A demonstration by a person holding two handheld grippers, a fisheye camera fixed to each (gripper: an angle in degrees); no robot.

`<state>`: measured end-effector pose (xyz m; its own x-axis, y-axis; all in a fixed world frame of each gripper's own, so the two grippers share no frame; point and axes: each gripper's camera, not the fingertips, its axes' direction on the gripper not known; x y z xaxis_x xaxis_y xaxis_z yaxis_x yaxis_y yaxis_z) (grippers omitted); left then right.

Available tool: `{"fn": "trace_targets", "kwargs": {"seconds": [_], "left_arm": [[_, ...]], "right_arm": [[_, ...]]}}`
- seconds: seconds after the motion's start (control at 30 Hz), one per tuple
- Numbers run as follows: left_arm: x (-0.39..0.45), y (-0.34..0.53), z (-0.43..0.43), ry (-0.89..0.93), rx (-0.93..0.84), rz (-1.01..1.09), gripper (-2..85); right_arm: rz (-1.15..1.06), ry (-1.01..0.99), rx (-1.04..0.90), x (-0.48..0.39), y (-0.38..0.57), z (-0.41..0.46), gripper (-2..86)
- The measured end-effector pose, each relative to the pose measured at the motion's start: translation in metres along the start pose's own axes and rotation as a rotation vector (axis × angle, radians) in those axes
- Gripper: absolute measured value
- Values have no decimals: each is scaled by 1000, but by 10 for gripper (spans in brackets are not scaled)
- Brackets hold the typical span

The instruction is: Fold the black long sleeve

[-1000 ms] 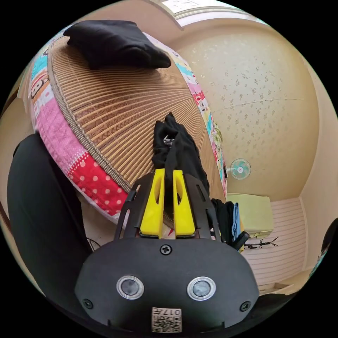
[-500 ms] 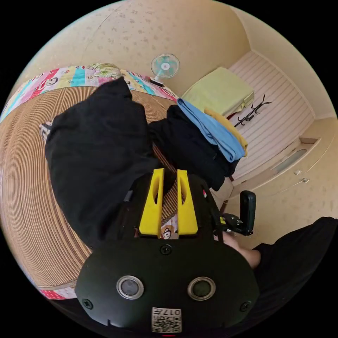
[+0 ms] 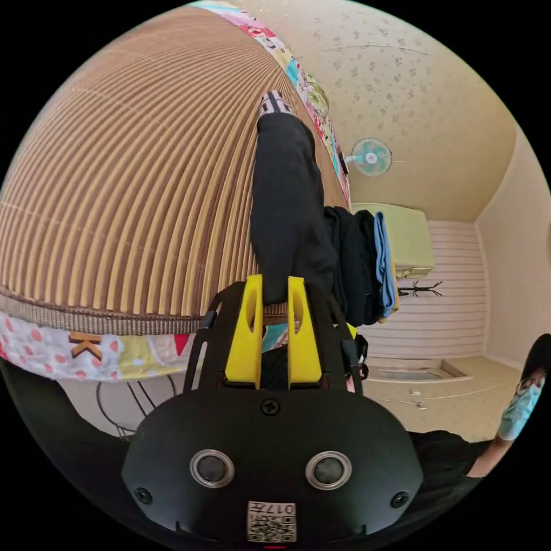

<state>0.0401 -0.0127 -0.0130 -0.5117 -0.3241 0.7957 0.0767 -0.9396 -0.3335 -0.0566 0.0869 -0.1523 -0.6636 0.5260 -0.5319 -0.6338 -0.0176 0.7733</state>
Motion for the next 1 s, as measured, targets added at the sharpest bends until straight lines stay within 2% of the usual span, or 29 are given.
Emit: {"fn": "trace_targets", "kwargs": {"seconds": [0.1,0.2,0.27,0.3,0.4,0.47,0.57,0.7,0.8,0.9,1.0], "left_arm": [[13,10,-4,158,-77,80,38],[57,34,-38,305,-96,277,35],[85,54,-88,356,-39,428,33],[90,59,-104,350,-5,462,33],[98,79,-188,344,211,573,33],[82,81,-250,352,359,544,33],[54,53,-322,235,483,509,33],[47,22,-415,232,616,508,35],[64,16,-475,55,709,484,38],[40,2,-504,-66,781,278,46],[-26,-5,-497,-139,826,20,76]], "right_arm": [[116,-115,9,16,-7,-1,174],[159,-174,22,18,-9,-3,162],[66,-269,90,-11,-3,-11,80],[24,-282,111,-25,-1,-12,71],[-306,-171,47,-124,8,5,38],[-571,-74,-77,-194,13,51,21],[-730,3,-212,-246,2,144,8],[-807,-106,-281,-305,-14,253,2],[-862,-128,-278,-357,-2,318,2],[-786,-74,-311,-367,12,386,5],[-751,33,-342,-338,33,446,12]]}}
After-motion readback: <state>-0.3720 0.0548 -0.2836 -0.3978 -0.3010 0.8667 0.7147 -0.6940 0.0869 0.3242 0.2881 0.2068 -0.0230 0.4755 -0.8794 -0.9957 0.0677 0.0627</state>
